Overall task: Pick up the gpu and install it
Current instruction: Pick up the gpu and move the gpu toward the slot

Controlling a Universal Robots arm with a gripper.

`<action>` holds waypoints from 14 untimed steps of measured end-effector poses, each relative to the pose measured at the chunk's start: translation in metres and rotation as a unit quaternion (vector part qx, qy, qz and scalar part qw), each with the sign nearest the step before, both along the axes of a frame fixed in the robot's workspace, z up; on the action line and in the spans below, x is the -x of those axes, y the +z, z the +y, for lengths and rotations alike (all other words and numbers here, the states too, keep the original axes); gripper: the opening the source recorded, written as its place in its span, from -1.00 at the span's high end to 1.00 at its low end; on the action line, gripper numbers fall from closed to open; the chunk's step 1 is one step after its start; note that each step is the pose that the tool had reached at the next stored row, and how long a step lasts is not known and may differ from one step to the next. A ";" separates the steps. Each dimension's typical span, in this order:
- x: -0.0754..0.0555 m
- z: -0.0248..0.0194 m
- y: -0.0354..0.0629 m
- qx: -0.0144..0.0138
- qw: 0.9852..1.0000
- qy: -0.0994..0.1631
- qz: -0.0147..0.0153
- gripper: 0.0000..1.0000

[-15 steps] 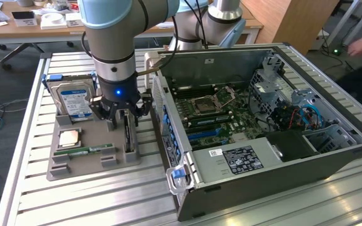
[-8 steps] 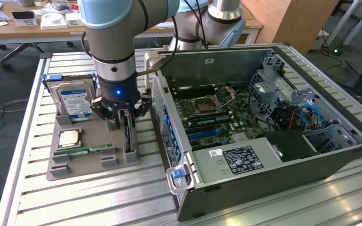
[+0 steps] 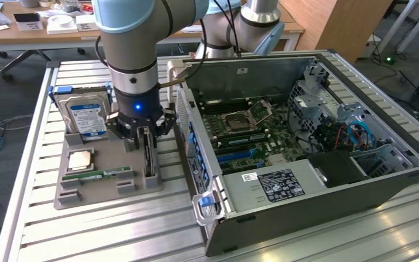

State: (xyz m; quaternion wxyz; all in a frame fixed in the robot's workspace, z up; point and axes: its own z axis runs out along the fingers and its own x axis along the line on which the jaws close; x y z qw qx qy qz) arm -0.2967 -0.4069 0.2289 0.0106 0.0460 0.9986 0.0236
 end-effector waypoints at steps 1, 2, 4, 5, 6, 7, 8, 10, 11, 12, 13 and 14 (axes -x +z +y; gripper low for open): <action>0.000 0.0000 0.0000 0.000 1.000 0.000 0.000 0.11; 0.000 0.0000 0.0001 0.000 1.000 0.000 0.000 0.11; 0.000 -0.0008 0.0000 0.000 1.000 0.000 0.000 0.11; 0.000 -0.0013 0.0000 0.000 1.000 0.000 0.000 0.11; 0.000 -0.0019 0.0000 0.000 1.000 0.000 0.000 0.11; 0.000 -0.0023 0.0000 0.000 1.000 0.000 0.000 0.11; -0.001 -0.0026 0.0000 0.000 1.000 0.000 0.000 0.11; -0.002 -0.0032 0.0001 0.000 1.000 -0.001 0.002 0.11; -0.003 -0.0033 0.0000 0.000 1.000 -0.001 0.003 0.11; -0.003 -0.0033 0.0000 0.000 1.000 -0.002 0.003 0.11; -0.003 -0.0033 0.0000 0.000 1.000 -0.002 0.003 0.11; -0.003 -0.0033 0.0000 0.000 1.000 -0.002 0.003 0.11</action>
